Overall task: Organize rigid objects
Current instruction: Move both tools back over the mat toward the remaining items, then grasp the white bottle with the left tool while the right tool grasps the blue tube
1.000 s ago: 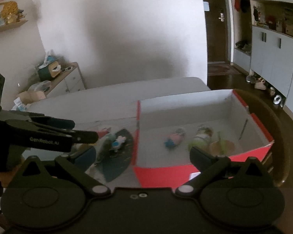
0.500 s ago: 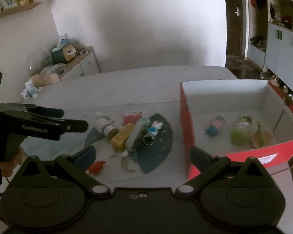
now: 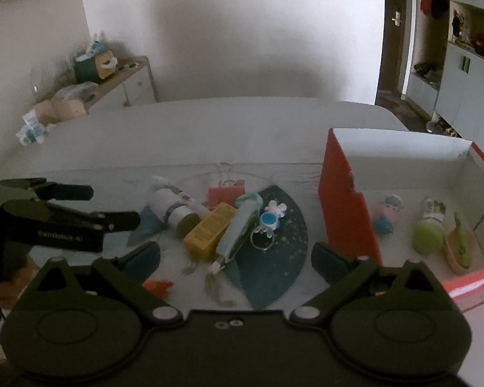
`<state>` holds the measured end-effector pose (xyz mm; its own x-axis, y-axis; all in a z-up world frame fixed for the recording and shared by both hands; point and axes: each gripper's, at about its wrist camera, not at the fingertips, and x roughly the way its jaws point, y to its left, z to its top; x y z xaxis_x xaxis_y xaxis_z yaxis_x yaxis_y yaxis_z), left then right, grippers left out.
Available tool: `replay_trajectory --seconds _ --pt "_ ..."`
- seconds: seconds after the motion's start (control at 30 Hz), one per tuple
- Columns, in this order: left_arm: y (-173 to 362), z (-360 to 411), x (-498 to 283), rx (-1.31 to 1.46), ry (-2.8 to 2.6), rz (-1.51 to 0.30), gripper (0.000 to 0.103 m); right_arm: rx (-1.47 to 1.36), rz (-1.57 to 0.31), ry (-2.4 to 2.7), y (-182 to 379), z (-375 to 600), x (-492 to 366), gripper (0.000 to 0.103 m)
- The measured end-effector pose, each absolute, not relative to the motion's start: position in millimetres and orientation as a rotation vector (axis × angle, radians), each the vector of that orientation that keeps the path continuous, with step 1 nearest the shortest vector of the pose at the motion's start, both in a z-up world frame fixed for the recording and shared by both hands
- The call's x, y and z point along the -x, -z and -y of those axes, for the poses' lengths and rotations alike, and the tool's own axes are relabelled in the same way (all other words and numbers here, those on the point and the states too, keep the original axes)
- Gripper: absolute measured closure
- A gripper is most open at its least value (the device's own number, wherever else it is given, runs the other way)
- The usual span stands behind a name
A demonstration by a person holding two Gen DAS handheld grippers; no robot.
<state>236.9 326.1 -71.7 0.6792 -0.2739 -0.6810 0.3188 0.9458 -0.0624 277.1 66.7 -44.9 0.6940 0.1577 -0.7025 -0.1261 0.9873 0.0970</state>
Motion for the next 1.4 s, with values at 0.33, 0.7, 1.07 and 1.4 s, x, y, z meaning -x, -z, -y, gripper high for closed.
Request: replay_trajectory --seconds 0.33,0.7,1.07,1.4 --pt "109 -312 -269 -0.129 0.346 -0.777 0.004 -0.062 -0.871 -0.097 72 -70 -320 0.019" --pt "122 -298 -286 -0.188 0.365 -0.755 0.004 -0.087 -0.929 -0.089 88 -76 -351 0.05" --pt "128 -293 -292 -0.204 0.383 -0.75 0.007 -0.122 -0.959 -0.087 97 -77 -364 0.071" --pt "126 -290 -288 -0.217 0.393 -0.765 0.034 -0.078 -0.935 -0.089 92 -81 -358 0.087"
